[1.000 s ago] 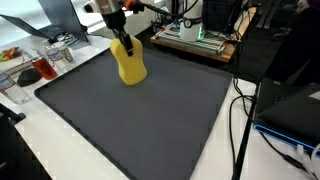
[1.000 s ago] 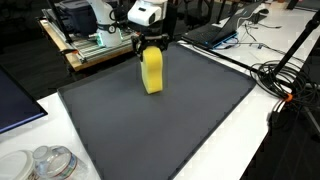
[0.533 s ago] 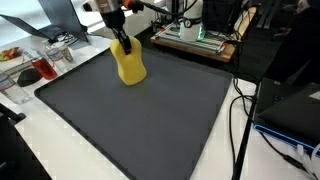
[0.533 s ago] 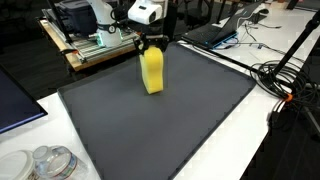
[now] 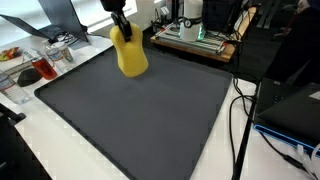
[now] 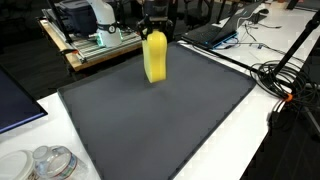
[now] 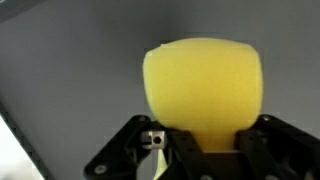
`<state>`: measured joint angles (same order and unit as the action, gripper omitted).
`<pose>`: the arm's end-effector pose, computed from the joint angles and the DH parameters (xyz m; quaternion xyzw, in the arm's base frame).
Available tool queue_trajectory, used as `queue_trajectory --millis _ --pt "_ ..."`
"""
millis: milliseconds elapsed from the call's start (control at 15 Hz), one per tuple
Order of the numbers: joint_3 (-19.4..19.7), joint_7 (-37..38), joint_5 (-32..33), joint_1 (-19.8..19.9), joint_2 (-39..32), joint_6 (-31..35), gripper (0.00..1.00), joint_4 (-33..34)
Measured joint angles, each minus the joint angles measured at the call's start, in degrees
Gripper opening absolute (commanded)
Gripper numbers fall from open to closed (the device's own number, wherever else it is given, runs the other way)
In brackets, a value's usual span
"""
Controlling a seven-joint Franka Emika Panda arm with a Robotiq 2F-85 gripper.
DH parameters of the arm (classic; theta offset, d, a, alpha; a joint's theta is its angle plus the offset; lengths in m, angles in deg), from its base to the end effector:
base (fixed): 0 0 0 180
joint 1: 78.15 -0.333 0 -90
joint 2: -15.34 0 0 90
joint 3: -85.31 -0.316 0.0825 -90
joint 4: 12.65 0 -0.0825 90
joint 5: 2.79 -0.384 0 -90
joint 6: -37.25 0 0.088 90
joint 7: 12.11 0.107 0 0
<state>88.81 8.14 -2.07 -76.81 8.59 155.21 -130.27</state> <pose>0.5561 -0.0472 0.3724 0.9753 -0.2137 -0.0541 0.0164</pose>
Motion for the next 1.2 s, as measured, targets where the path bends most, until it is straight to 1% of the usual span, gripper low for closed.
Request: queue_trajectory --millis 333,600,800,1200 --pt "-2.0 0.5 0.2 -1.7 7.0 -13.8 0.08 5.1" --pt "-3.6 0.8 0.2 -2.2 10.5 -20.7 0.08 11.1" --pt "-4.7 1.0 0.3 -2.3 11.5 -26.2 0.08 17.4" --pt "-6.1 1.5 0.7 -2.4 11.1 -36.6 0.08 31.1"
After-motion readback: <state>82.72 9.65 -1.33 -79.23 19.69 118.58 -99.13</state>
